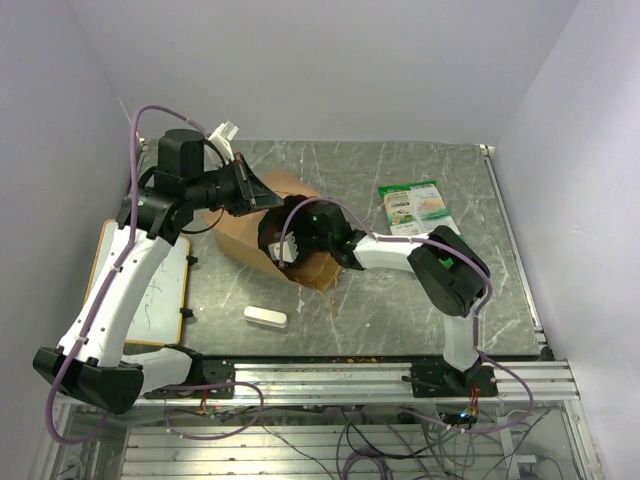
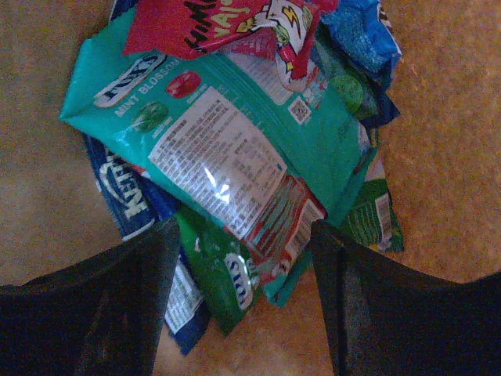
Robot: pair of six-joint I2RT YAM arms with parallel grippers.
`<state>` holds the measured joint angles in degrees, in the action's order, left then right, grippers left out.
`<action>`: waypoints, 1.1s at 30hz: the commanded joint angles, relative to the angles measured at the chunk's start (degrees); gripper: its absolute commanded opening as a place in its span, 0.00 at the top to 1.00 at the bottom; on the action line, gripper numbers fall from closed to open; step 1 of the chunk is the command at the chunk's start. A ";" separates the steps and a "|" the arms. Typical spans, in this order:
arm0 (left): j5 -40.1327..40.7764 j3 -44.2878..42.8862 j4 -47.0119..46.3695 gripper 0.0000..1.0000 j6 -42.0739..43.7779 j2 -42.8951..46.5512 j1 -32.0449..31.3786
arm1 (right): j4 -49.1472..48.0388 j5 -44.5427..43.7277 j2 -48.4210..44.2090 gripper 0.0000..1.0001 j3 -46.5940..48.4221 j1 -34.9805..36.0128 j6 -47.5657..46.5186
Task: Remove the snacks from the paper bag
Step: Take out the snack from the paper bag.
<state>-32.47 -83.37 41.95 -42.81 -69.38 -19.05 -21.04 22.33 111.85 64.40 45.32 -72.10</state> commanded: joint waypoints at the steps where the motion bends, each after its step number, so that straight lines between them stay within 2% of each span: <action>1: -2.66 -2.61 1.30 0.93 1.85 -0.49 0.33 | 0.53 -1.22 3.60 0.33 4.43 0.08 -4.49; 5: -2.38 -3.74 3.54 0.93 3.08 -1.15 0.29 | -0.16 -2.72 7.93 0.38 8.08 0.92 -5.54; 8: -1.93 -3.53 3.75 0.93 3.05 -1.08 0.45 | -0.88 -5.21 9.21 0.51 9.18 1.85 -5.56; 9: -1.79 -3.81 4.16 0.93 3.23 -1.29 0.70 | -2.14 -5.61 9.19 0.57 8.54 2.13 -5.19; 10: -1.54 -4.14 4.86 0.93 3.40 -1.52 0.95 | -3.06 -6.05 9.06 0.69 8.06 2.22 -4.12; 11: -1.24 -4.32 5.17 0.93 3.52 -1.66 1.21 | -3.79 -6.21 8.84 0.86 7.62 2.38 -3.48; 12: -1.13 -4.27 5.26 0.93 3.41 -1.68 1.43 | -4.31 -6.11 8.30 0.89 7.14 2.42 -2.84; 19: 0.44 -2.01 3.82 0.93 1.61 -0.54 3.31 | -2.65 -7.01 2.12 1.00 4.90 2.57 0.81; 21: 1.06 -1.44 3.86 0.93 1.31 -0.35 3.95 | 0.01 -7.60 -0.13 1.00 4.37 2.82 2.83; 29: -0.04 -0.88 1.27 0.93 -0.44 -0.63 6.26 | 3.29 -13.32 -11.56 1.00 -2.51 3.64 19.28; 33: 0.12 -0.40 -0.10 0.93 -1.78 -0.37 6.30 | 9.02 -14.70 -17.47 1.00 -4.45 3.70 27.02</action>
<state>-32.01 -84.55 45.01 -42.68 -70.83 -13.15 -15.73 10.33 99.98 61.45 48.84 -56.21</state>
